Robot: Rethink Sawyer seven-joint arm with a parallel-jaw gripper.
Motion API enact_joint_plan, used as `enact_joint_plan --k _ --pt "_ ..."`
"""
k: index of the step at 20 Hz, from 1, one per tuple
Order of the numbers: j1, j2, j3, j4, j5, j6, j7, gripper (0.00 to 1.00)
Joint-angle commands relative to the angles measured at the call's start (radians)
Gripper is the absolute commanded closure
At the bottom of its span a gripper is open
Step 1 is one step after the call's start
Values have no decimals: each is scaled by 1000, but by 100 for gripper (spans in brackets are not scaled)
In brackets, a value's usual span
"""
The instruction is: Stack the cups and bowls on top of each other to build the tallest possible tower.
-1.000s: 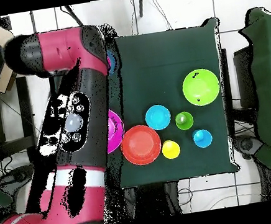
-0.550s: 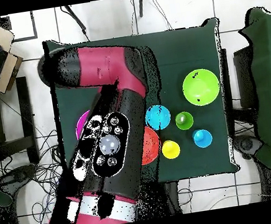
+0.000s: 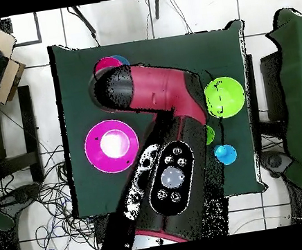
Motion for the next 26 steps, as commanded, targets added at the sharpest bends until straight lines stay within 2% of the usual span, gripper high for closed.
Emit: enact_joint_plan --k 1,5,8,10,15,26 --pt "-53 -20 182 225 -77 -137 -154 0" --pt "-90 -41 211 284 -72 -188 -134 0" --pt "-94 -42 198 289 -82 -186 -108 0" --pt "-112 -42 222 308 -75 -207 -103 0" --pt "-112 -36 236 295 -61 -199 -70 0" --pt "-152 -53 295 304 -51 -183 -84 0"
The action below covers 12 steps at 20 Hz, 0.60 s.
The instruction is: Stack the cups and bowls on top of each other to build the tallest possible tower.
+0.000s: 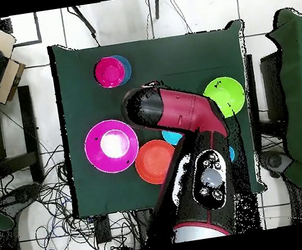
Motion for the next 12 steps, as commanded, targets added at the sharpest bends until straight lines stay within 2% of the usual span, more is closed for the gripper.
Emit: enact_joint_plan --k 1,6,9,12 --pt "-26 -2 152 82 -47 6 -85 0" --pt "21 12 113 47 -49 41 -17 0" --pt "86 -2 56 14 -43 117 54 0" --pt "121 -30 22 -14 -48 193 60 0"
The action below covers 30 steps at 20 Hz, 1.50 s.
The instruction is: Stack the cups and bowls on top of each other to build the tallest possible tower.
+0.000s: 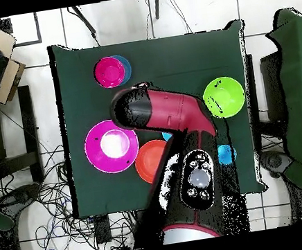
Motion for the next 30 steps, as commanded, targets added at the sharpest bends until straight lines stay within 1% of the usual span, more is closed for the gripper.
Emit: enact_joint_plan --k 1,3,6,8,11,13,15,18,21,27,30 --pt "91 -40 13 -18 -51 204 56 0" --pt "109 -54 16 -20 -42 206 52 0" --pt "132 -43 20 -48 -25 206 72 0" --pt "158 -7 3 -91 -23 208 107 0" --pt "181 66 -5 -144 -12 155 145 0" --pt "195 107 -13 -179 -5 140 164 0" --pt "212 142 -30 -216 -1 147 183 0" --pt "227 184 -51 -256 -2 157 190 0" --pt "239 245 -65 -299 5 134 197 0" --pt "261 318 -102 -362 23 129 215 0" --pt "263 327 -115 -374 28 143 202 0"
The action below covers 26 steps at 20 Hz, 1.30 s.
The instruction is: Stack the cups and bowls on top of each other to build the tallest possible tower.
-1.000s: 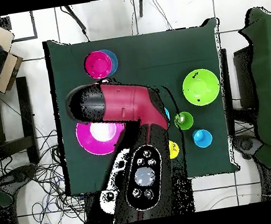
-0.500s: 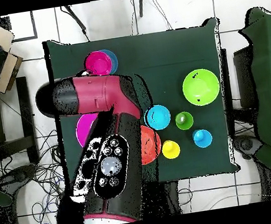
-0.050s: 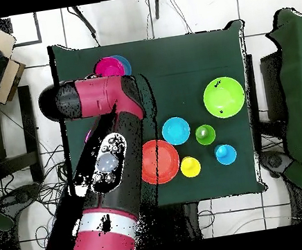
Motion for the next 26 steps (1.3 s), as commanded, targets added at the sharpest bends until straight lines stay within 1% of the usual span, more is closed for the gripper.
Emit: enact_joint_plan --k 1,10,14,16,19,21,23,26 --pt "15 105 17 -66 12 46 193 0" --pt "-6 65 22 -31 26 60 129 0" --pt "-27 56 43 -13 29 49 95 0" --pt "-38 31 55 17 29 45 68 0" --pt "-57 -46 81 101 28 42 10 0" --pt "-60 -88 84 146 21 48 -13 0" --pt "-71 -124 99 191 17 40 -36 0" --pt "-89 -162 109 233 4 40 -62 0"
